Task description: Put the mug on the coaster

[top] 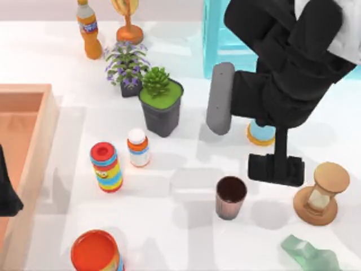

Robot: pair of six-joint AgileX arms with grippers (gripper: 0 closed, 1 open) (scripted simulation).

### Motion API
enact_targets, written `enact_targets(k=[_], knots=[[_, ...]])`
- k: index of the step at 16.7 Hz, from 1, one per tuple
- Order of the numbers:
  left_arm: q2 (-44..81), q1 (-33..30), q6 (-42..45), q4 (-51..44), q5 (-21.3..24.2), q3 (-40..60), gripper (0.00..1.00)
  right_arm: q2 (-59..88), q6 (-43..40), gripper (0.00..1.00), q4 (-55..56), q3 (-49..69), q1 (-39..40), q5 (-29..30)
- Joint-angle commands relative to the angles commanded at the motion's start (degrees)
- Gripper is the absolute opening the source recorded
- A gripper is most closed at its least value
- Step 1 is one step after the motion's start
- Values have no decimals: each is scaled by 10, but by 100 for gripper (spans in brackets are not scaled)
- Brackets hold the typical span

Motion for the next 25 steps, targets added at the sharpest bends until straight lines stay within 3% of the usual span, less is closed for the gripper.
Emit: enact_targets(k=[5, 11, 20, 25], knots=[[0, 0, 0, 0, 0, 0, 100, 89, -28, 100, -46, 36, 46, -52], [0, 0, 0, 0, 0, 0, 100, 90, -28, 100, -44, 33, 44, -52], [0, 0, 0, 0, 0, 0, 100, 130, -26, 100, 151, -119, 48, -53], [0, 0, 0, 0, 0, 0, 100, 135, -26, 100, 169, -136, 48, -53]])
